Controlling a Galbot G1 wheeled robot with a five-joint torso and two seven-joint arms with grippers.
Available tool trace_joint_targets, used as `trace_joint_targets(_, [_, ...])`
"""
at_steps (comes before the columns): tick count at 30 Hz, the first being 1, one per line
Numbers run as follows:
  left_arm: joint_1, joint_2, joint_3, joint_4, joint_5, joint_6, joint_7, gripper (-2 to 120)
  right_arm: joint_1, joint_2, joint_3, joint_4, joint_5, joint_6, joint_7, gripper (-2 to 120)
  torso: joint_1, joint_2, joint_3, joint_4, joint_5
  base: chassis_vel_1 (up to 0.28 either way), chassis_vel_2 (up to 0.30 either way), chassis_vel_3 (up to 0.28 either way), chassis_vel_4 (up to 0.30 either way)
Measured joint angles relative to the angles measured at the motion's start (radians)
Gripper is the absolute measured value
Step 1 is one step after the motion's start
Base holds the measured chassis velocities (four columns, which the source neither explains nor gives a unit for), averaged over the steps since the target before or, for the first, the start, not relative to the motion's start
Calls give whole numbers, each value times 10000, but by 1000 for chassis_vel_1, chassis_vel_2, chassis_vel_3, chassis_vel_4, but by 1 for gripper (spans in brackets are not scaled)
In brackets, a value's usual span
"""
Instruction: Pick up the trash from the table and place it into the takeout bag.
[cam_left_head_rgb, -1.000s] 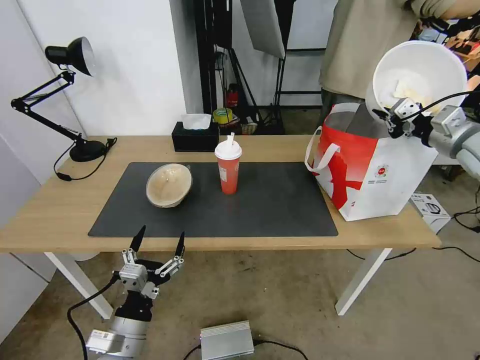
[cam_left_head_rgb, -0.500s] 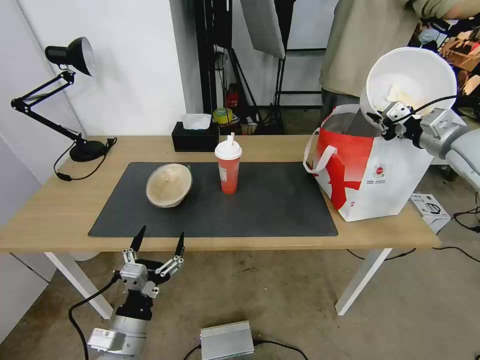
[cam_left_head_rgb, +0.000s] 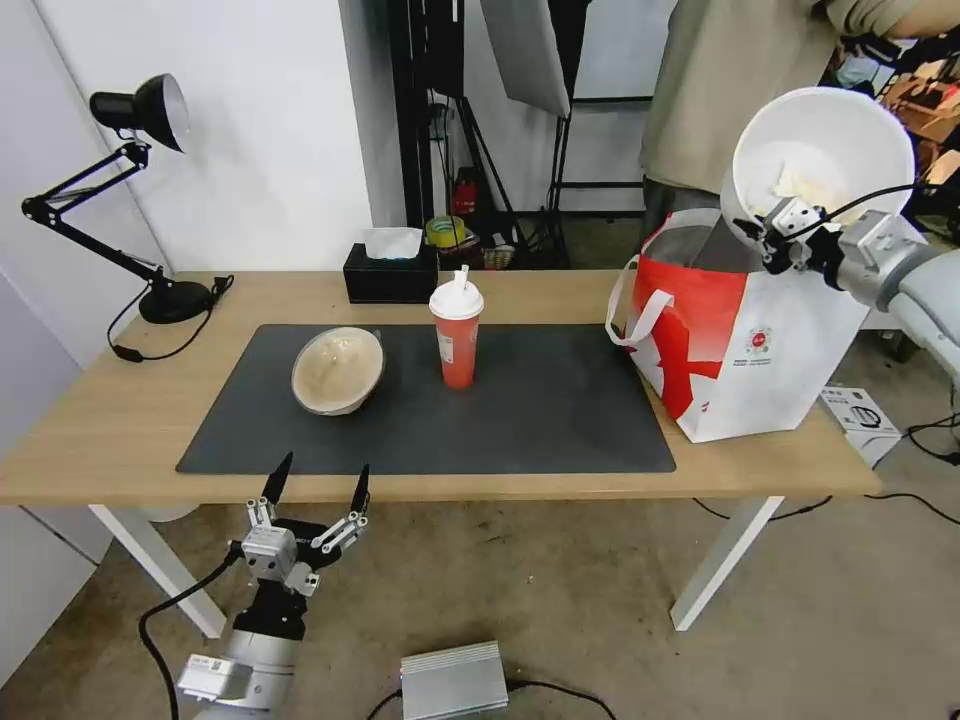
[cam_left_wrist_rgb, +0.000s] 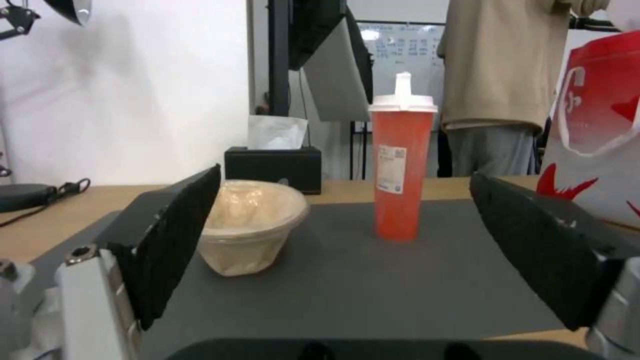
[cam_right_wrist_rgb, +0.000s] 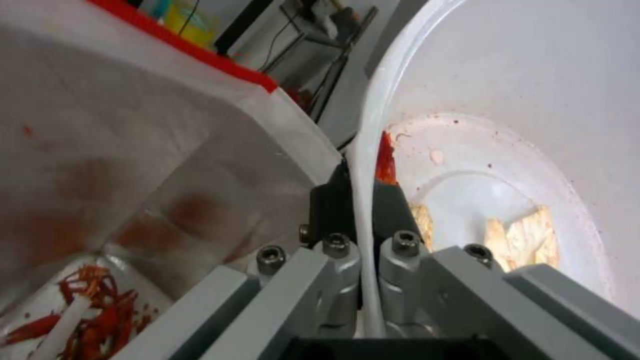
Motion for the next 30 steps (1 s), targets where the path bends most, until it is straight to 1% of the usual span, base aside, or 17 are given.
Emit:
trace_joint_targets(14, [61, -91, -23, -1, 23, -68, 42, 100, 382, 91, -262, -29, 38, -18, 23, 0, 0, 0, 0, 0, 0, 0, 0, 0, 0])
trace_joint_targets(30, [78, -132, -38, 33, 38, -120, 81, 100, 150, 128, -290, 46, 13, -27, 30, 0, 0, 0, 0, 0, 1, 0, 0, 0, 0])
